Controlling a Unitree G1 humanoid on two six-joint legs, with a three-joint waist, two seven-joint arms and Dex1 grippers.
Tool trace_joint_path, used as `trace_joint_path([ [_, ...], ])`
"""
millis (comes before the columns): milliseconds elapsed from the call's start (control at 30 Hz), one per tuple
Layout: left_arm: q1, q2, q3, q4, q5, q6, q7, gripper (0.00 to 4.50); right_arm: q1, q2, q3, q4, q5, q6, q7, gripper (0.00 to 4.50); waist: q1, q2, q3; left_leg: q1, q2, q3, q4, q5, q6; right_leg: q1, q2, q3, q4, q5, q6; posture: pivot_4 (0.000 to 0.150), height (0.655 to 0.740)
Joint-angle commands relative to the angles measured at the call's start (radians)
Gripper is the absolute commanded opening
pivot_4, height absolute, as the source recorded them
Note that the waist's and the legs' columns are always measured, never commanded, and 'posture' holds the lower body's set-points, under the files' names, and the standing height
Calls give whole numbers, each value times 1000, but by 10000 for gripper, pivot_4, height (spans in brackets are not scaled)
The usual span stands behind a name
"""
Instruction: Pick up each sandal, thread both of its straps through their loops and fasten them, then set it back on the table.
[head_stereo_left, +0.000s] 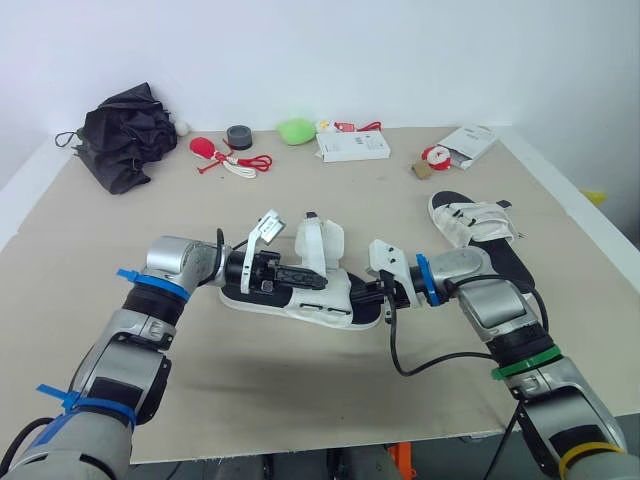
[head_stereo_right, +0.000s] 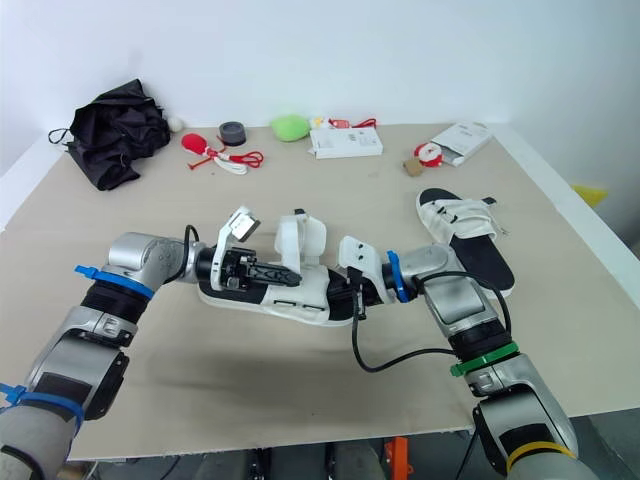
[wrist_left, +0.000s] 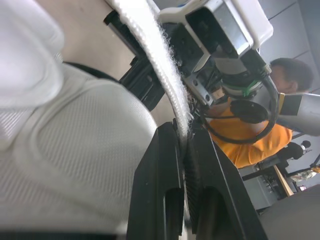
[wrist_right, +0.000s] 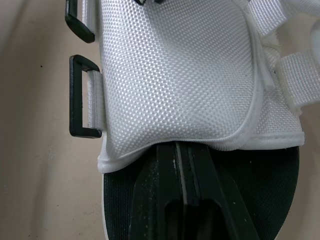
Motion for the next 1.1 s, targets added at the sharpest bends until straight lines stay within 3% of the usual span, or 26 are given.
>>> trace_joint_path([
  [33, 8, 23, -22, -40, 30, -34, -44, 406, 29, -18, 41, 39, -47, 33, -18, 0, 1, 0, 0, 0, 0, 0, 0, 0, 0, 0, 0, 0, 0, 0, 0, 1500, 7400],
  [333, 10, 27, -54, -125, 40, -29, -81, 406, 23, -13, 43, 53, -48, 25, -17, 0, 1, 0, 0, 0, 0, 0, 0, 0, 0, 0, 0, 0, 0, 0, 0, 1500, 7400],
  [633, 70, 71, -127, -175, 157, -184, -89, 406, 21, -6, 43, 59, -47, 23, -20, 0, 1, 0, 0, 0, 0, 0, 0, 0, 0, 0, 0, 1, 0, 0, 0, 1500, 7400],
  [933, 92, 35, -107, -192, 202, -292, -18, 406, 17, -1, 45, 66, -47, 19, -22, 0, 2, 1, -1, 2, 0, 0, 1, 1, 1, 2, -2, 1, 0, 1, 1, 1500, 7400],
  [1100, 65, -5, -35, -171, 166, -252, 35, 16828, 12, 0, 46, 74, -47, 14, -22, 0, 2, 1, -1, 2, 0, 0, 2, 2, 2, 3, -3, 0, 0, 1, 2, 1500, 7400],
])
